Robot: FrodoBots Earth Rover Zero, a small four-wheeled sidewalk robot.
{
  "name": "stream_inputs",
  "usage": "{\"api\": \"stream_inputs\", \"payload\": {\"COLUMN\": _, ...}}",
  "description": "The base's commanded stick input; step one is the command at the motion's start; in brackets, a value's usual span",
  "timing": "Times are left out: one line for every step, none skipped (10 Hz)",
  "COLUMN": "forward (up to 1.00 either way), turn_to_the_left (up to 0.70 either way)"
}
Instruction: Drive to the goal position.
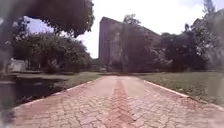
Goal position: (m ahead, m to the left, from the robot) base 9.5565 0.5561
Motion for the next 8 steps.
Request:
{"api": "stream_inputs", "payload": {"forward": 0.70, "turn_to_the_left": 0.00}}
{"api": "stream_inputs", "payload": {"forward": 0.70, "turn_to_the_left": 0.00}}
{"api": "stream_inputs", "payload": {"forward": 0.70, "turn_to_the_left": 0.00}}
{"api": "stream_inputs", "payload": {"forward": 0.70, "turn_to_the_left": -0.35}}
{"api": "stream_inputs", "payload": {"forward": 0.70, "turn_to_the_left": -0.35}}
{"api": "stream_inputs", "payload": {"forward": 0.70, "turn_to_the_left": 0.00}}
{"api": "stream_inputs", "payload": {"forward": 0.70, "turn_to_the_left": 0.00}}
{"api": "stream_inputs", "payload": {"forward": 0.70, "turn_to_the_left": 0.00}}
